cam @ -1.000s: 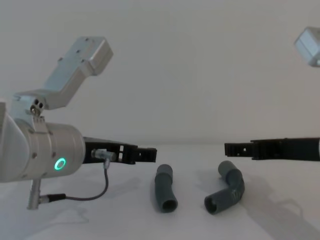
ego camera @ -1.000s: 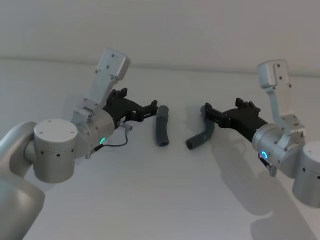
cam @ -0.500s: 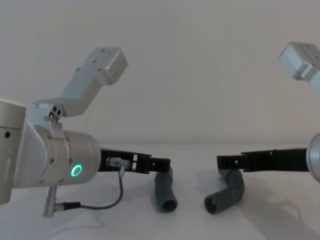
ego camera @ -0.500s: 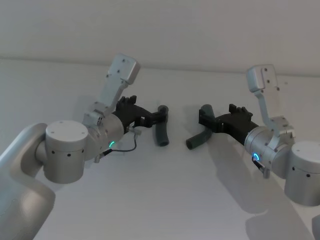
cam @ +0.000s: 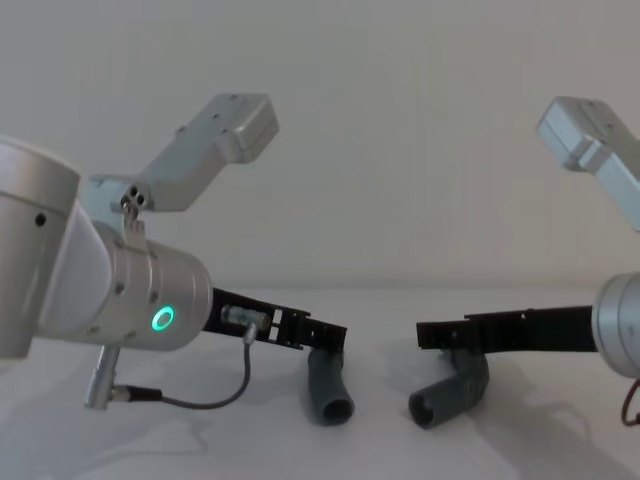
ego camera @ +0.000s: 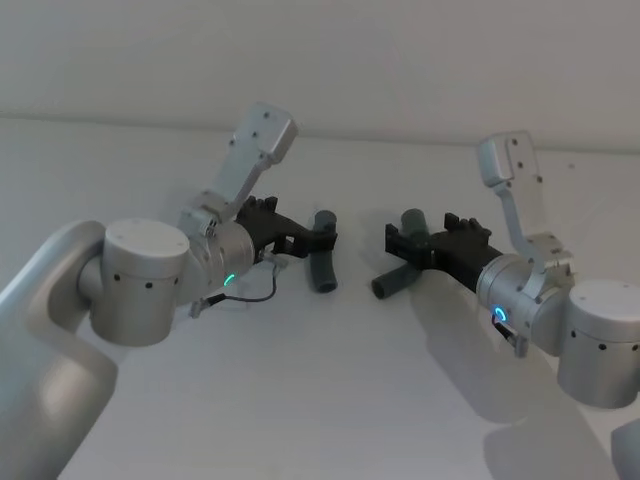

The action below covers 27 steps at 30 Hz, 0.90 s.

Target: Use both hands to pick up one end of the pipe from the table, align the ends, and insert them.

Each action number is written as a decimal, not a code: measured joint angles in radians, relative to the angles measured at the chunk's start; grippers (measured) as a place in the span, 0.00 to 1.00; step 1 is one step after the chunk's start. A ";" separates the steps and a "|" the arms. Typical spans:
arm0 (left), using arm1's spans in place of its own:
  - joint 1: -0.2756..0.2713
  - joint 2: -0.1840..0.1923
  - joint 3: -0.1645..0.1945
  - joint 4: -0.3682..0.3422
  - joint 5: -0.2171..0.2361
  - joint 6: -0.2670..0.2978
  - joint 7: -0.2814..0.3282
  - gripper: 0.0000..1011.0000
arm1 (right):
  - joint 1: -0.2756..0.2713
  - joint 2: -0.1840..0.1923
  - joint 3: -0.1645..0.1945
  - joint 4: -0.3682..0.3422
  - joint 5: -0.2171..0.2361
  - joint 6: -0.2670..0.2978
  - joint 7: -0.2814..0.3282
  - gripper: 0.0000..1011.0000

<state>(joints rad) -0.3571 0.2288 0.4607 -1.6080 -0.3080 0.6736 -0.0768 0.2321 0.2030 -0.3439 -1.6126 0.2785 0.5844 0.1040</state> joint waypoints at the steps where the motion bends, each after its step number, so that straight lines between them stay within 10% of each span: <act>1: -0.007 0.000 0.002 -0.001 0.002 0.014 0.000 0.99 | 0.002 -0.002 0.000 0.003 0.000 0.001 0.002 0.99; 27: -0.056 -0.053 -0.014 0.038 -0.026 0.156 -0.039 0.99 | 0.024 -0.039 0.016 0.053 0.001 0.006 0.025 0.99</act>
<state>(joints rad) -0.4133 0.1756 0.4468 -1.5697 -0.3344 0.8296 -0.1160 0.2565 0.1636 -0.3276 -1.5598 0.2792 0.5900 0.1289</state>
